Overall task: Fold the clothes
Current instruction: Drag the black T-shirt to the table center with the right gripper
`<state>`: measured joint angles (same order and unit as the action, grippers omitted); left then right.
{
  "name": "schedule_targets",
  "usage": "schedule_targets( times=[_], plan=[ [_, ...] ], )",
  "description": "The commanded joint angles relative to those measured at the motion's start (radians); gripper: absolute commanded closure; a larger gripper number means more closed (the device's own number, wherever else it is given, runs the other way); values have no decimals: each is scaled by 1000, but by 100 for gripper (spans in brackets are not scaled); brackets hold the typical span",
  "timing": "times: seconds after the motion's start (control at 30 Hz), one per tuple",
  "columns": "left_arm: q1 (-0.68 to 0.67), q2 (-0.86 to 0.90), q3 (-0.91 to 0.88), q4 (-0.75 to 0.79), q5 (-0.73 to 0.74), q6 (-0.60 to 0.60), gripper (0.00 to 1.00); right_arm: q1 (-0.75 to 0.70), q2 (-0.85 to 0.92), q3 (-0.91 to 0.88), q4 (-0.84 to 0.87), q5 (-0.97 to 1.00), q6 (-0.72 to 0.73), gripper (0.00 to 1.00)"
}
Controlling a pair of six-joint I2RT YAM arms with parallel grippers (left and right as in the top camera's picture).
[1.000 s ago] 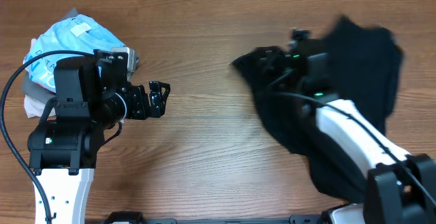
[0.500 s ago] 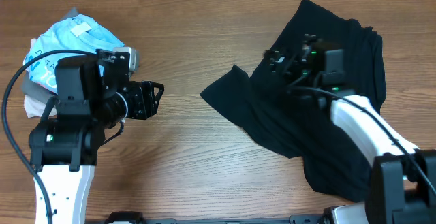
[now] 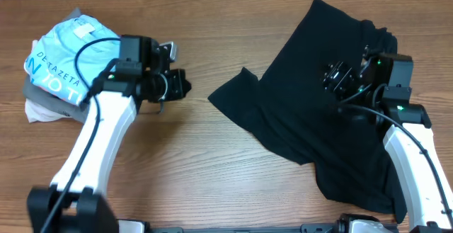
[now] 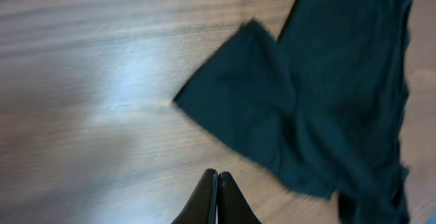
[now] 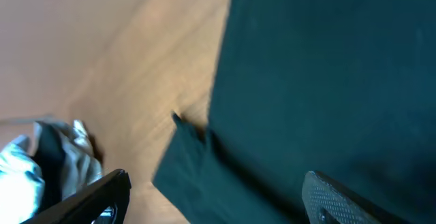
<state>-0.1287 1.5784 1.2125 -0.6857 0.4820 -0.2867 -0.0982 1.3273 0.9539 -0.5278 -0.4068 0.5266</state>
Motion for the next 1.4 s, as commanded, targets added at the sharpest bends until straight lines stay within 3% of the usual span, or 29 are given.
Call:
schedule_targets(
  times=[0.0, 0.27, 0.53, 0.77, 1.03, 1.37],
  plan=[
    [-64, 82, -4, 48, 53, -61, 96, -4, -7, 11, -37, 48, -34, 14],
    [-269, 307, -4, 145, -193, -4, 96, -4, -7, 10, -111, 92, -64, 10],
    [-317, 400, -4, 219, -381, -17, 96, -4, -7, 10, -149, 93, -87, 9],
    [-228, 440, -4, 141, -549, -126, 96, -4, -7, 10, -171, 171, -87, 5],
    [-48, 445, -3, 56, -666, -117, 96, -4, 23, 10, -156, 312, -86, 0],
    [43, 445, 78, -28, -663, -117, 96, -4, 259, 10, 135, 416, -86, 1]
  ],
)
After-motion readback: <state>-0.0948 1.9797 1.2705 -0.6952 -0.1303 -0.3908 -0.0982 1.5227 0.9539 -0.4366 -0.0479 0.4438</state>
